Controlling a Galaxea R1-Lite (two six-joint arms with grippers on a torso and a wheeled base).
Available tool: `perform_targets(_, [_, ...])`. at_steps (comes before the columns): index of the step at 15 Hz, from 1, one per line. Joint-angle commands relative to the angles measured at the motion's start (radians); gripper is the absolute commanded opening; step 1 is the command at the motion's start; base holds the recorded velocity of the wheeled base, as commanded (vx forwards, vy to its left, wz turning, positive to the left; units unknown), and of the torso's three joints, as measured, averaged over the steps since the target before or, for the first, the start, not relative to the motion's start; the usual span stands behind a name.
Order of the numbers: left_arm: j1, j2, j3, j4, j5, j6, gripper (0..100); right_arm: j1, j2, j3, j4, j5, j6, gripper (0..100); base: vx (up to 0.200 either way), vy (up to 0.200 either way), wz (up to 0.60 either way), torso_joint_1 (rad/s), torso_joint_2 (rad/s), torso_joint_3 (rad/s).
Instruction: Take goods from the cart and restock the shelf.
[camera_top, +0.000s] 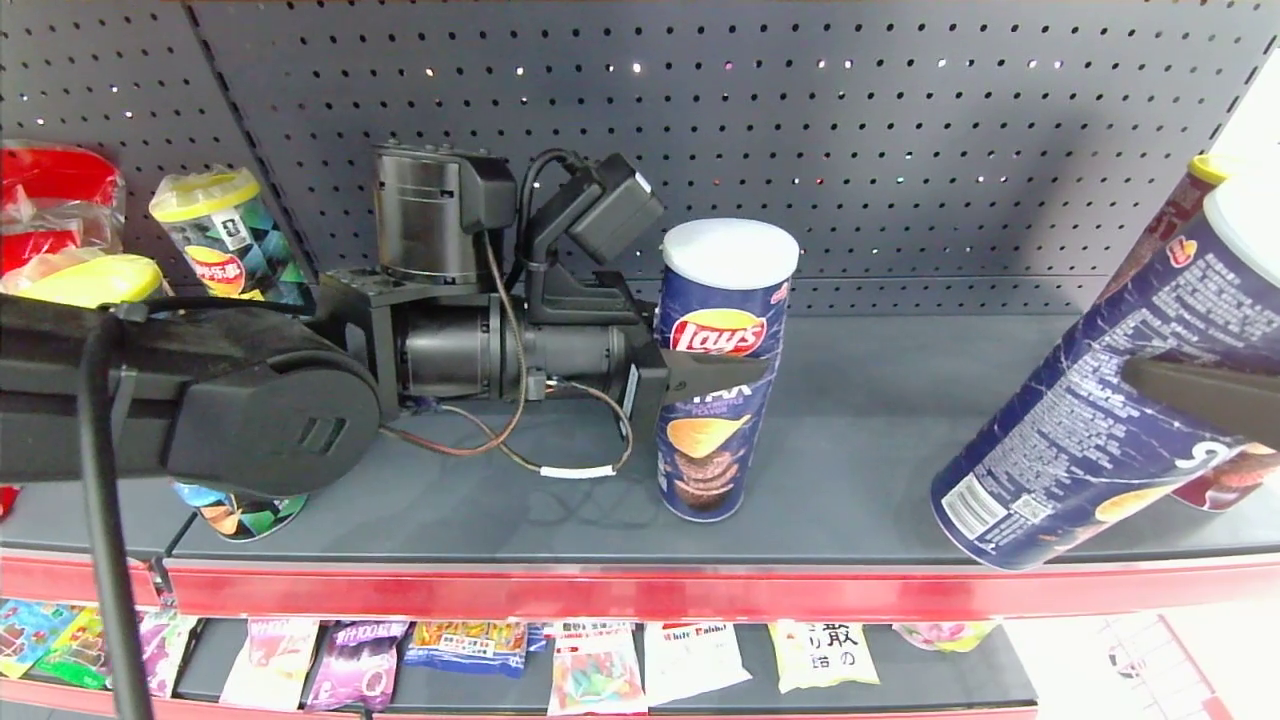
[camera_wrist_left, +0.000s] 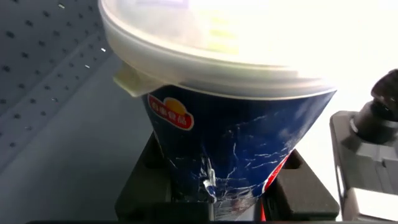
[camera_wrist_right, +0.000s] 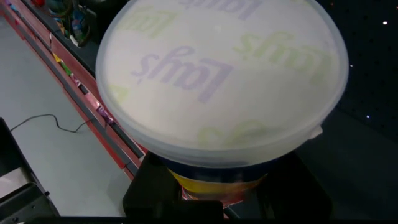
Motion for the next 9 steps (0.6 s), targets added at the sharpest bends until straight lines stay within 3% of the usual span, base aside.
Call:
perform_targets(1, [-0.012,0.013,-0.003,-0.001,-0.006,0.000,0,0.000,0.002,0.000,0.000,0.001,0.000,0,0.000,0.000,0.00,0.000,0.00,0.000])
perform_targets(6, [-0.023,0.007,0.032,-0.008,-0.040,-0.003,0,0.000,0.003,0.000,0.000,0.001,0.000,0,0.000,0.000,0.00,0.000,0.00,0.000])
perform_targets(9, [-0.023,0.008,0.069,-0.067,-0.040,-0.003,0,0.000,0.005,0.000,0.000,0.001,0.000,0,0.000,0.000,0.00,0.000,0.00,0.000])
